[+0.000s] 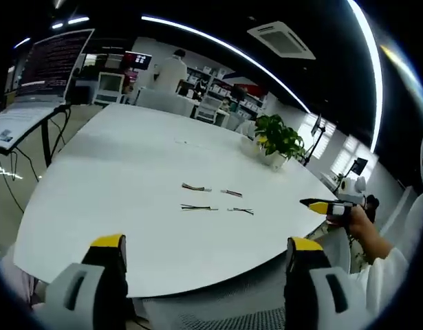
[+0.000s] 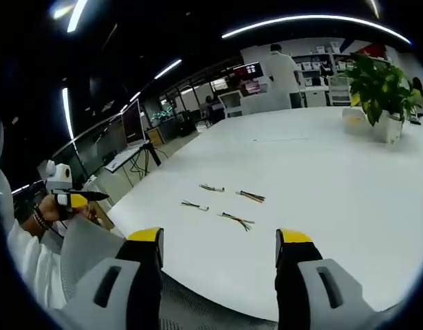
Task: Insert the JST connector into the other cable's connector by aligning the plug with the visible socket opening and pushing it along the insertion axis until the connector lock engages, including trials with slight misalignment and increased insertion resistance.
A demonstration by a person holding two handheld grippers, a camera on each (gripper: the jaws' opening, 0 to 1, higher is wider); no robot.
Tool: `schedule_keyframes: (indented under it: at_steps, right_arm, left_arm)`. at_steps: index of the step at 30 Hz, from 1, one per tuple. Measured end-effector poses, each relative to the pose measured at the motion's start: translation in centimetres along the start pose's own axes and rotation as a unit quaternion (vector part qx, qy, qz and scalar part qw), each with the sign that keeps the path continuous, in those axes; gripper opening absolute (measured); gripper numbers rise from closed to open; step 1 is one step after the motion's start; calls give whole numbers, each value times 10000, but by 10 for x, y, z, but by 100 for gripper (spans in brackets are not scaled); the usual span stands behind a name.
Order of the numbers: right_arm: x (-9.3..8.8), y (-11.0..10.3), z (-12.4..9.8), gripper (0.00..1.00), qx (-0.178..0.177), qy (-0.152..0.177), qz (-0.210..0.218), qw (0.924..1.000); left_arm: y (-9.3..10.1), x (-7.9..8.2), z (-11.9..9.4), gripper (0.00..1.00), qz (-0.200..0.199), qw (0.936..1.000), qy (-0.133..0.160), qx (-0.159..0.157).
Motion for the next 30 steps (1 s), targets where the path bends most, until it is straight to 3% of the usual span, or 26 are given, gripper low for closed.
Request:
schedule_keyframes:
  at_steps: [18,30]
  right_arm:
    - [1,9,-2,59,-181,238,125,9995]
    - [-5,9,4,59,-224,14,-17,9997]
  left_arm:
    - [4,-3,-15,94,156,9997,3,163]
    - [-1,-4,-31,94,58,9996,93,264]
Point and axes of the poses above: the point that each gripper's makers call its tool centre point, and the gripper's own axes: z roughly forward along the fingers, y roughly to its right, x roughly out of its top, the point moved 5 cm from there along -z, roughly backward along the fingers, and after that the axes turned 15 degrees about -z, right-handed, at the moved point
